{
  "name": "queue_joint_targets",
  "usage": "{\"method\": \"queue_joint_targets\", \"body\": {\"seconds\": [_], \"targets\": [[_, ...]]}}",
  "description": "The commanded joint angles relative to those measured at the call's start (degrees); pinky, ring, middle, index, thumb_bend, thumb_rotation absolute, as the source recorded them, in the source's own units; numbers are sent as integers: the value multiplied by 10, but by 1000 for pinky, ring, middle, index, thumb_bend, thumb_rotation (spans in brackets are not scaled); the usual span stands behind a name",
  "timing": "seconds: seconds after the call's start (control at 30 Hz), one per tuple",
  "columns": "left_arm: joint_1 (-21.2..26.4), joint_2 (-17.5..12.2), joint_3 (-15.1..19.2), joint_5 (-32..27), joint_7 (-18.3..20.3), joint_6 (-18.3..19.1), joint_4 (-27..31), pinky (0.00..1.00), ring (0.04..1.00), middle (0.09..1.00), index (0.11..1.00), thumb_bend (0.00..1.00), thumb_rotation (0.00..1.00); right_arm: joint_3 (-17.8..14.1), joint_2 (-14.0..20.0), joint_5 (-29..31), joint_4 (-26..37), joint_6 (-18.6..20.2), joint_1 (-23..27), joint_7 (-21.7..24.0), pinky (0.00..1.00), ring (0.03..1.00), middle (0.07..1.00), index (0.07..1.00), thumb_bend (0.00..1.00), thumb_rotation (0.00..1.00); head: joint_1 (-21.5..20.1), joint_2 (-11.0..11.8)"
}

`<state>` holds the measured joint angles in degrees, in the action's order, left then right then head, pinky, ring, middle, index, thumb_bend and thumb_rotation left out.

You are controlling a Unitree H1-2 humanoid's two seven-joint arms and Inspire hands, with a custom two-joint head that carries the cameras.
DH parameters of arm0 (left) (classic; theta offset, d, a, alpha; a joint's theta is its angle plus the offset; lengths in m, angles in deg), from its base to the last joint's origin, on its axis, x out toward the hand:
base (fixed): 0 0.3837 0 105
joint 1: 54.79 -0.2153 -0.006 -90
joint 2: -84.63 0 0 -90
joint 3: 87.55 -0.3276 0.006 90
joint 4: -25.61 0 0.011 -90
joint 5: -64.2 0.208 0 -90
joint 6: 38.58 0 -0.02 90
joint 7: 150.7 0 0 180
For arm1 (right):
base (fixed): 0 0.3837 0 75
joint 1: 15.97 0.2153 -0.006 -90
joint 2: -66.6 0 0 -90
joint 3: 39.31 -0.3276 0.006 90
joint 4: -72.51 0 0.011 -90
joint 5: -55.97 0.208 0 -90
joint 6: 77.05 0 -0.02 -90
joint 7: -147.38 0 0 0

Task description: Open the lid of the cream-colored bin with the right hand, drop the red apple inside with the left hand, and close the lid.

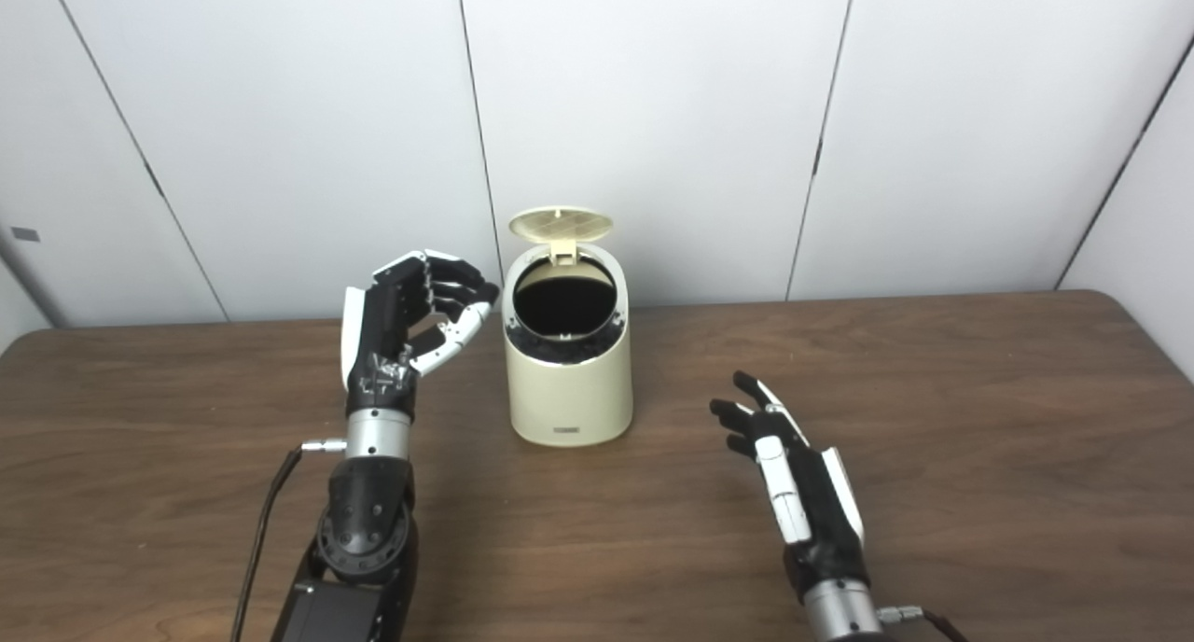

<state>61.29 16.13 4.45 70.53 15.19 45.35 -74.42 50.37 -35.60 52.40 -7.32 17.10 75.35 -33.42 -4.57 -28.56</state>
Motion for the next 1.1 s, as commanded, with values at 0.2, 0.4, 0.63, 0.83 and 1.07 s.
{"method": "queue_joint_targets", "body": {"seconds": [0.2, 0.4, 0.63, 0.83, 1.07], "targets": [[-8, -6, 19, -67, 38, 83, 89, 549, 488, 510, 478, 502, 0, -6, 2, 10, 27, -11, 15, 3, 820, 872, 837, 900, 597, 1000, 1, -6], [-68, -102, -44, -5, 117, 137, 153, 685, 747, 769, 749, 599, 402, -3, 23, -8, 23, -31, 53, 9, 849, 908, 879, 906, 554, 1000, -3, -10], [-134, -173, -76, -7, 198, 151, 211, 905, 935, 957, 957, 650, 838, 7, 46, -59, 31, -1, 124, 8, 889, 937, 924, 909, 608, 1000, -5, -13], [-169, -171, -71, -5, 205, 144, 224, 990, 986, 992, 981, 682, 929, 24, 55, -102, 37, 38, 196, 16, 858, 937, 943, 889, 597, 997, -1, -15], [-181, -153, -52, 1, 187, 128, 206, 1000, 992, 1000, 1000, 699, 978, 46, 57, -119, 21, 72, 287, 41, 807, 871, 907, 889, 532, 992, -3, -15]]}}
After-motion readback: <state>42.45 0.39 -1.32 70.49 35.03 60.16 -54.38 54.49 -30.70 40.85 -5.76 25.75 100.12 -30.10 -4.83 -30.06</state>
